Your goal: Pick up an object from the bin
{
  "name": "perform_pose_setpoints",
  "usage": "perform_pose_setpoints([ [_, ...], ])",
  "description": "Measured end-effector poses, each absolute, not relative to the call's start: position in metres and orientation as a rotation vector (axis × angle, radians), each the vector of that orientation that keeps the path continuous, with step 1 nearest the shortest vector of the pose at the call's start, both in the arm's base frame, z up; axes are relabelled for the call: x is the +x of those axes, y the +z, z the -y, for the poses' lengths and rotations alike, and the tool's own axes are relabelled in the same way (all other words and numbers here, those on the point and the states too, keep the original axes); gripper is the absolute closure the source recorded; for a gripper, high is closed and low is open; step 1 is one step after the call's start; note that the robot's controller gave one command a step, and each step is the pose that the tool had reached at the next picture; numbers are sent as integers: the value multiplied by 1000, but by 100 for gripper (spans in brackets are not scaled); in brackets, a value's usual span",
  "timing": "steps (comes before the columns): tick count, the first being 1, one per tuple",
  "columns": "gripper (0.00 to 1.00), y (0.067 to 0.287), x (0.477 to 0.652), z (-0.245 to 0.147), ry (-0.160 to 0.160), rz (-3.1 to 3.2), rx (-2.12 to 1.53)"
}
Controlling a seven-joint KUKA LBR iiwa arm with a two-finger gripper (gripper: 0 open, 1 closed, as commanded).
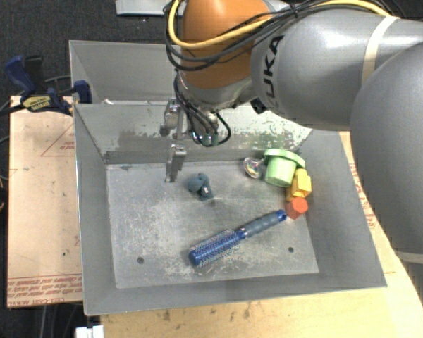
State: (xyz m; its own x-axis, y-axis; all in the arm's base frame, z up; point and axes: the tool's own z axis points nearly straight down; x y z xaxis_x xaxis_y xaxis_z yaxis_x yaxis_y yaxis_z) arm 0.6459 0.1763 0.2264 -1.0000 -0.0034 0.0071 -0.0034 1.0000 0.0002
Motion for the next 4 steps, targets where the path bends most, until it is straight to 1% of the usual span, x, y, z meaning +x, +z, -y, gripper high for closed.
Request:
perform_pose_setpoints([
  [1,0,136,600,-93,3,3121,286],
  [2,0,103,605,-19,3,3135,-172],
  [3,0,77,648,-1,-2,3142,-165],
  [4,0,121,607,-59,-4,3130,297],
])
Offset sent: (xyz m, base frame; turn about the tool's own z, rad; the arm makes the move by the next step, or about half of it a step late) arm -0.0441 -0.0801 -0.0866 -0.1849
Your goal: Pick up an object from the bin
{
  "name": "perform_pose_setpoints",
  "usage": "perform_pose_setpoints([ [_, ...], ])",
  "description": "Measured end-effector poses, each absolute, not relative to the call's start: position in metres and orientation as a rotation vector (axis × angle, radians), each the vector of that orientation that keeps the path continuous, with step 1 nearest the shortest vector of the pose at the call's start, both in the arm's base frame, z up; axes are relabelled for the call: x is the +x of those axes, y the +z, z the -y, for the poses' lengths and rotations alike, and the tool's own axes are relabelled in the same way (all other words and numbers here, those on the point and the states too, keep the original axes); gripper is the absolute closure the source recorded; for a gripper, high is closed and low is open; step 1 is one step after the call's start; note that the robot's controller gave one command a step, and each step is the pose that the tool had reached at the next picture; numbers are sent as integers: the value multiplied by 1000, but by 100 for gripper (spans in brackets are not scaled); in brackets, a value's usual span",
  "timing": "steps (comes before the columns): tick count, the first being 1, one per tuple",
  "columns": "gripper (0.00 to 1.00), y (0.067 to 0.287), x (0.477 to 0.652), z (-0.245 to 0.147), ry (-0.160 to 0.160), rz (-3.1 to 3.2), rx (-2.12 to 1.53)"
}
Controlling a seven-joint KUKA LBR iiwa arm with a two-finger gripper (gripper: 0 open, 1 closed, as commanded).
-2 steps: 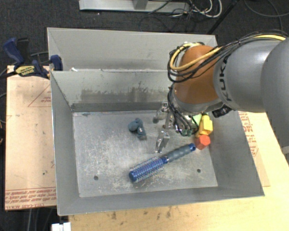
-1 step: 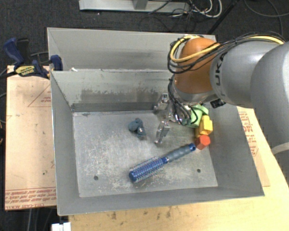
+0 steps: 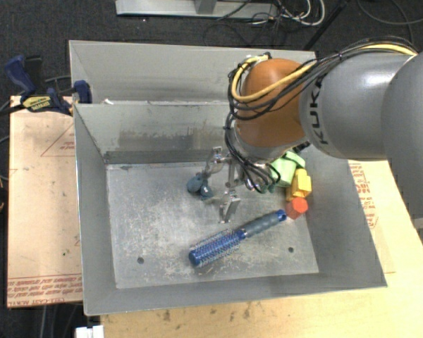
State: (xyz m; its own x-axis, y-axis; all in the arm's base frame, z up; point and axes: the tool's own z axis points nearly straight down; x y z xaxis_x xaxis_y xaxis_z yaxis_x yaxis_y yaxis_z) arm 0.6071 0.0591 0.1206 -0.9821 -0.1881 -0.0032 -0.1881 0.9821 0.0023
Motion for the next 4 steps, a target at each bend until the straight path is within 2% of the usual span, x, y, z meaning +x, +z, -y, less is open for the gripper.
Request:
perform_pose_setpoints([
  [1,0,76,608,-59,0,-3076,-587],
  [2,0,157,563,-59,0,-3025,-825],
  [3,0,130,500,-12,2,-3008,-932],
  [4,100,132,503,-15,3,-3000,-935],
])
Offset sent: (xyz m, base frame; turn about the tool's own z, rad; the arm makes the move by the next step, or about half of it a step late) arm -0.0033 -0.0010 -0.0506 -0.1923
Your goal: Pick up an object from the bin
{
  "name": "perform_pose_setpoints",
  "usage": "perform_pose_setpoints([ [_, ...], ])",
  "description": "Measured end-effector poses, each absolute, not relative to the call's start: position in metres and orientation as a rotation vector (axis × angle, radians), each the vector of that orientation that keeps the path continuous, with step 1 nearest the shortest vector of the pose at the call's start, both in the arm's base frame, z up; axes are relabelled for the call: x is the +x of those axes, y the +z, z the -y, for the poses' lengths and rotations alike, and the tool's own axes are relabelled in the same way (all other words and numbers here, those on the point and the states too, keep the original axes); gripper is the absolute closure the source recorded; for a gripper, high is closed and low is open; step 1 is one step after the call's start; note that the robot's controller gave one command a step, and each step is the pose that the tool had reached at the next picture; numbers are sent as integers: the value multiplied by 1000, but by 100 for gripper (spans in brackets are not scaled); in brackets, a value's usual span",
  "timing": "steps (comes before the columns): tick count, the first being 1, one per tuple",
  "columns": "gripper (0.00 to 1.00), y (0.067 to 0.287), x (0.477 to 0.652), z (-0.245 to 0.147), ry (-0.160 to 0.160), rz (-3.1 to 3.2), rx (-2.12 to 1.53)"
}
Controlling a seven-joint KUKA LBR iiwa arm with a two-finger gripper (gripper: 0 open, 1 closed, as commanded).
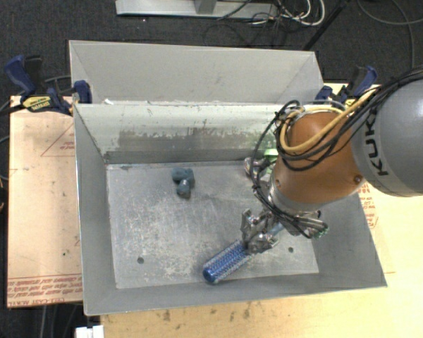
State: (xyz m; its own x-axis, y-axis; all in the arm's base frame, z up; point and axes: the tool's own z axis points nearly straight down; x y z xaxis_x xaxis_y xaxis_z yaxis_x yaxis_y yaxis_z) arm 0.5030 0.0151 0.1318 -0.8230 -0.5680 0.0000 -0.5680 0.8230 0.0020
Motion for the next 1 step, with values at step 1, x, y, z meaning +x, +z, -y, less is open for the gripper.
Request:
perform_pose_setpoints([
  [1,100,106,479,-44,-1,2997,935],
])
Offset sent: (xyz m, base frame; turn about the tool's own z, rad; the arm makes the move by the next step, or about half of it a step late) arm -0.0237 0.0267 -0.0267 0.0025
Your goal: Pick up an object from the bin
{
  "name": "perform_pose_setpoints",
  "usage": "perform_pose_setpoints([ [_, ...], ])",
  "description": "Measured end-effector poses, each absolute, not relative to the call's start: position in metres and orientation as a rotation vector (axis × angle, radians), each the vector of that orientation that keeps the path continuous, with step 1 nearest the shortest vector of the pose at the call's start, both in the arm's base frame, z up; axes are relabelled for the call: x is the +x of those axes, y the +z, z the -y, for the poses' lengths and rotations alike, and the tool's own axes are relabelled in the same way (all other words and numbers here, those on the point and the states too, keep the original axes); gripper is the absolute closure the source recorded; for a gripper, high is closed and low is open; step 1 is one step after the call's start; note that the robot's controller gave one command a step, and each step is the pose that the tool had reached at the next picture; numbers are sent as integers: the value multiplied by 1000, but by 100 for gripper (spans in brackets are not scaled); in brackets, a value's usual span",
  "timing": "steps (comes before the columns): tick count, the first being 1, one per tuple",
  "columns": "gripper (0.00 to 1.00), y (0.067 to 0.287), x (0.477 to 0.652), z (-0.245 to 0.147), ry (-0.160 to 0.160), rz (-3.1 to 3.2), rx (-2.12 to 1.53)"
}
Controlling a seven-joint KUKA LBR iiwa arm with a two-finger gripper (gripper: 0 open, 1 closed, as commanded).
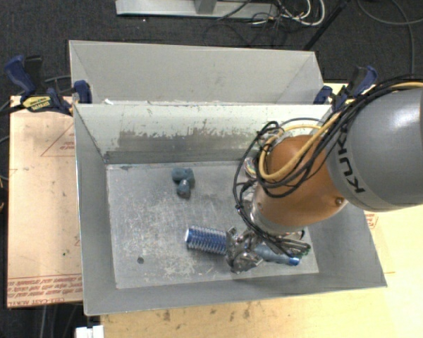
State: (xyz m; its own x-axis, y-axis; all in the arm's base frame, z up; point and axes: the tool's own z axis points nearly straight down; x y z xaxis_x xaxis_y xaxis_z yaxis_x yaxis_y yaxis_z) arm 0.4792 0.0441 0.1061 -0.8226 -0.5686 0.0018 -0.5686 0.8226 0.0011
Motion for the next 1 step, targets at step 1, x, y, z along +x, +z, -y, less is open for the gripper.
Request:
perform_pose_setpoints([
  [1,0,104,479,-43,-3,2999,931],
])
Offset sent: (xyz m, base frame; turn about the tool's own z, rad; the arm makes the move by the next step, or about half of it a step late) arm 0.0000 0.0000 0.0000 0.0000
